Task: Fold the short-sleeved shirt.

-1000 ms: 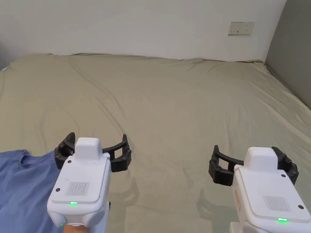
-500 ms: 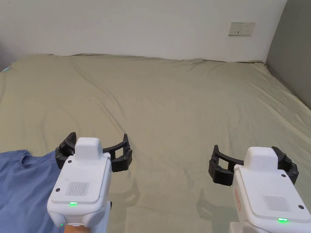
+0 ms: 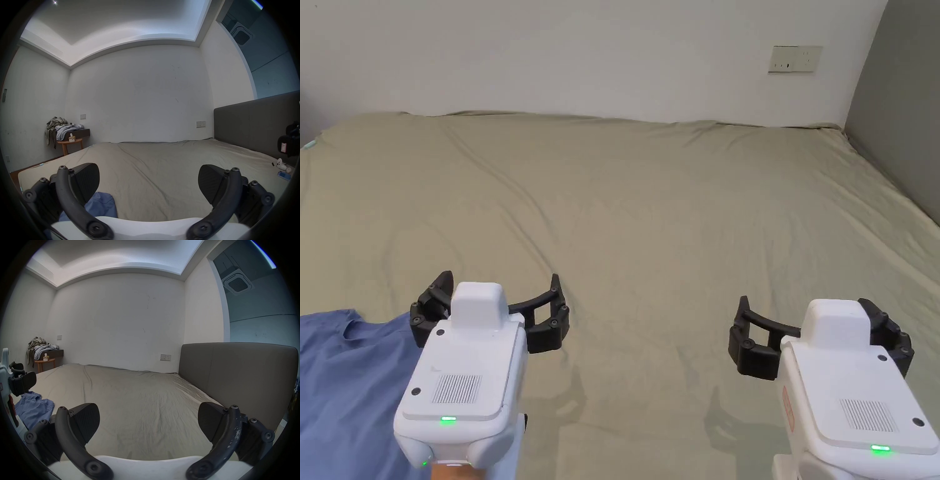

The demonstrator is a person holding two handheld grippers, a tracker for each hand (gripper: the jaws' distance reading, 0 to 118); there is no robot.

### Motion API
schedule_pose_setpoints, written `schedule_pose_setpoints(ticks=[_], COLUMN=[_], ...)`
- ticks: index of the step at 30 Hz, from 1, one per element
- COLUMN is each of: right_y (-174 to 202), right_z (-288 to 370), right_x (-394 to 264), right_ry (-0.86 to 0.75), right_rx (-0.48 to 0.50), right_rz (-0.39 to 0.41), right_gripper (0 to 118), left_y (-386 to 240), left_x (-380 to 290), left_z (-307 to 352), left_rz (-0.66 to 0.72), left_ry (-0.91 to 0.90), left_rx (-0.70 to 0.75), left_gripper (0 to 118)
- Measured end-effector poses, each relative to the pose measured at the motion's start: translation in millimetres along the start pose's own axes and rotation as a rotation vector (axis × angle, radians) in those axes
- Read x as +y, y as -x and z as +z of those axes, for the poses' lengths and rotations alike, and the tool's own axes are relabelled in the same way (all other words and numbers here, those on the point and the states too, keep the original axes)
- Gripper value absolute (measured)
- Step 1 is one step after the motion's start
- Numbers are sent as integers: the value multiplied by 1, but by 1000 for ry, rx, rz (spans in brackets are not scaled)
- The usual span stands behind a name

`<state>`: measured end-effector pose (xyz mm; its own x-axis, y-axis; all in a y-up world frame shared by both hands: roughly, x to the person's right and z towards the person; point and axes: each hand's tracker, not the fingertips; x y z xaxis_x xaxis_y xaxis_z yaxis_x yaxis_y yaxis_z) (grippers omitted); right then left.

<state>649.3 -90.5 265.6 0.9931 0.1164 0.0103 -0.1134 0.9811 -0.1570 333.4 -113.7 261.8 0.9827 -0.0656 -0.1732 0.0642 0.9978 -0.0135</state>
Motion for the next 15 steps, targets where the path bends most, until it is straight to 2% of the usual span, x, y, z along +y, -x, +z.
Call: schedule_pose_setpoints(ticks=[1, 2, 3, 4, 5, 6, 15], right_y=[0, 0, 0, 1, 2, 2, 3], right_z=[0, 1, 2, 3, 4, 4, 7], right_x=[1, 1, 2, 3, 4, 5, 12], right_ry=[2, 4, 1, -1, 0, 3, 7], right_rx=[0, 0, 1, -1, -10, -10, 36], right_rz=[1, 5, 10, 14, 22, 24, 15], right_gripper=[116, 106, 82, 59, 27, 2, 1], left_y=[1, 2, 2, 2, 2, 1, 16], left_x=[2, 2, 3, 3, 3, 3, 3], left_z=[1, 3, 4, 5, 4, 4, 8], left_rz=[13, 26, 39, 45, 46, 45, 31], left_ry=[6, 8, 0, -1, 3, 8, 7], left_rx=[-4, -12, -18, -21, -21, -16, -8], left_gripper=[111, 97, 68, 35, 3, 0, 0])
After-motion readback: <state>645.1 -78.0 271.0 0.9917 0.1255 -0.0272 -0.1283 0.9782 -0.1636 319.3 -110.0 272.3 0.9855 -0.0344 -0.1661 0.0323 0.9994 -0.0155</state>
